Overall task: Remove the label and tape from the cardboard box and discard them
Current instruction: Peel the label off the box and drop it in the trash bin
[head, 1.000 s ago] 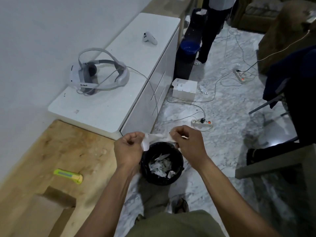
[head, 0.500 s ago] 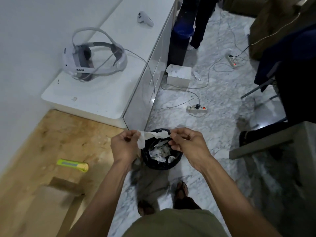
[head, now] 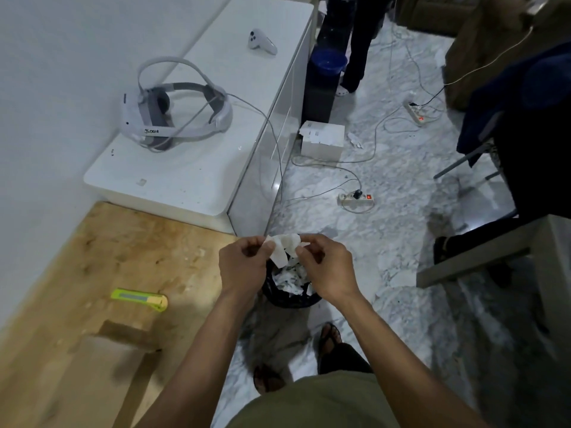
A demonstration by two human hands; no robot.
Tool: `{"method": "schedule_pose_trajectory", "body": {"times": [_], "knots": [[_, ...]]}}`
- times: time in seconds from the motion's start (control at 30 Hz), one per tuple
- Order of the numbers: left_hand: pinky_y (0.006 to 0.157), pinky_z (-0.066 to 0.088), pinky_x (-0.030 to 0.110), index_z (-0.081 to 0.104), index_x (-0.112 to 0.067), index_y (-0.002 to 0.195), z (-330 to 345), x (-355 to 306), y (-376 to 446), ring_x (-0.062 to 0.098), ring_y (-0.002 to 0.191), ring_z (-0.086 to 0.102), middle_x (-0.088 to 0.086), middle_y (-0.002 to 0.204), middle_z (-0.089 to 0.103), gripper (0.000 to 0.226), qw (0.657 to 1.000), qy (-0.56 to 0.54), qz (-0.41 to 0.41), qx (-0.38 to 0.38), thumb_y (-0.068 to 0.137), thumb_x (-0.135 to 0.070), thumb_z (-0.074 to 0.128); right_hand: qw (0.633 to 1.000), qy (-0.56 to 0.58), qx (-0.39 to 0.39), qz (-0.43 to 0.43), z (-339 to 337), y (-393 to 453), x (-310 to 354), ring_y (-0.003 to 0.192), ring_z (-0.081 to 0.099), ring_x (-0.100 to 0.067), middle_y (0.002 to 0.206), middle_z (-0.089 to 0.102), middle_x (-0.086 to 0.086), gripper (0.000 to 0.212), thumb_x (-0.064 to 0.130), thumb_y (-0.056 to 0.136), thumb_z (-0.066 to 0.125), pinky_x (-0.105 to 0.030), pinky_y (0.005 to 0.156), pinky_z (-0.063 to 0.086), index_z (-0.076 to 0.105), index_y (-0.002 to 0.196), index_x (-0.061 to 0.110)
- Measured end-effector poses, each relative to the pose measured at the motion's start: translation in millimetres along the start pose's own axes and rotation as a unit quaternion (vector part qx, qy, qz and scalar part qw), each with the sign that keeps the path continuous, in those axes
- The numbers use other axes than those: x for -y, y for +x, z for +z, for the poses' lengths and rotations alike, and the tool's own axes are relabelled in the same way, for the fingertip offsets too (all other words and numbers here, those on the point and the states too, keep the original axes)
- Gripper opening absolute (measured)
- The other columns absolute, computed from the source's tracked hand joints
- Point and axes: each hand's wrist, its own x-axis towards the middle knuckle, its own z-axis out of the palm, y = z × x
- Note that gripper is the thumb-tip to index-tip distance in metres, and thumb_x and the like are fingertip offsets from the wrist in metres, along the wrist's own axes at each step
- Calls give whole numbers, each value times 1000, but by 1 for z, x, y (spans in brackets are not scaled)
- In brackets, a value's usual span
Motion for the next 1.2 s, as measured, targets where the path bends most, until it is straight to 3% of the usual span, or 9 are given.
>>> {"method": "schedule_pose_trajectory", "body": {"times": [0.3, 0.4, 0.5, 0.63, 0.8, 1.0, 1.07, 1.13, 1.2], "knots": [[64, 55, 24, 76, -18, 78, 27, -4, 12, 12, 66, 69, -4, 70, 73, 5, 994, 98, 1, -57, 79, -19, 81, 999, -29, -36, 15, -20, 36, -18, 71, 64, 0, 77, 70, 8, 9, 16, 91, 67, -6, 64, 46, 75, 89, 17], [63, 55, 21, 75, -14, 83, 15, -3, 27, 18, 69, 69, 0, 74, 72, 3, 984, 98, -28, -146, 81, -15, 78, 988, 40, -124, 82, -52, 56, -35, 67, 68, -15, 72, 73, 0, 5, 16, 87, 72, -31, 72, 58, 74, 88, 20], [73, 55, 32, 75, -13, 81, -12, 4, 48, 24, 74, 70, 4, 75, 73, 6, 979, 121, -11, -165, 79, -18, 78, 972, 100, -155, 145, -103, 78, -57, 68, 72, -28, 70, 73, -6, 15, 15, 79, 81, -48, 73, 61, 70, 86, 21], [73, 56, 34, 75, -17, 77, 8, 6, 51, 18, 70, 69, -1, 73, 74, 6, 983, 130, -31, -126, 77, -19, 81, 989, 20, -89, 119, -114, 91, -68, 74, 71, -26, 69, 71, 0, 13, 17, 85, 76, -44, 76, 59, 70, 74, 22], [66, 47, 22, 73, -15, 71, 53, 10, 43, 15, 67, 66, -1, 72, 72, 10, 981, 141, -57, -119, 77, -16, 80, 995, -66, 15, 74, -85, 95, -74, 69, 60, -3, 75, 65, 7, 10, 12, 91, 69, -18, 66, 44, 74, 83, 9], [75, 54, 30, 70, -22, 69, 83, 25, 43, 20, 73, 66, 2, 73, 72, 14, 974, 182, -100, -95, 78, -17, 80, 987, -118, 99, 56, -57, 103, -93, 75, 67, -36, 78, 68, -25, 20, 6, 96, 55, -49, 80, 56, 70, 88, -5], [74, 56, 34, 70, -20, 70, 91, 33, 46, 21, 72, 67, 1, 73, 71, 13, 971, 192, -112, -91, 77, -19, 81, 987, -110, 99, 56, -51, 110, -98, 67, 66, -30, 71, 68, -21, 19, 7, 92, 60, -41, 76, 58, 69, 80, -3], [74, 57, 38, 73, -17, 76, 97, 41, 51, 22, 74, 67, 2, 76, 71, 9, 966, 209, -121, -92, 77, -21, 81, 987, -110, 92, 70, -47, 119, -99, 60, 62, -14, 68, 69, -7, 16, 15, 86, 72, -6, 67, 47, 71, 76, 4], [74, 56, 36, 74, -15, 82, 102, 49, 58, 22, 75, 65, 2, 80, 70, 10, 961, 232, -120, -96, 77, -22, 80, 984, -119, 103, 78, -39, 131, -102, 59, 59, -12, 69, 70, -5, 18, 21, 85, 74, 0, 65, 39, 72, 77, 5]]}}
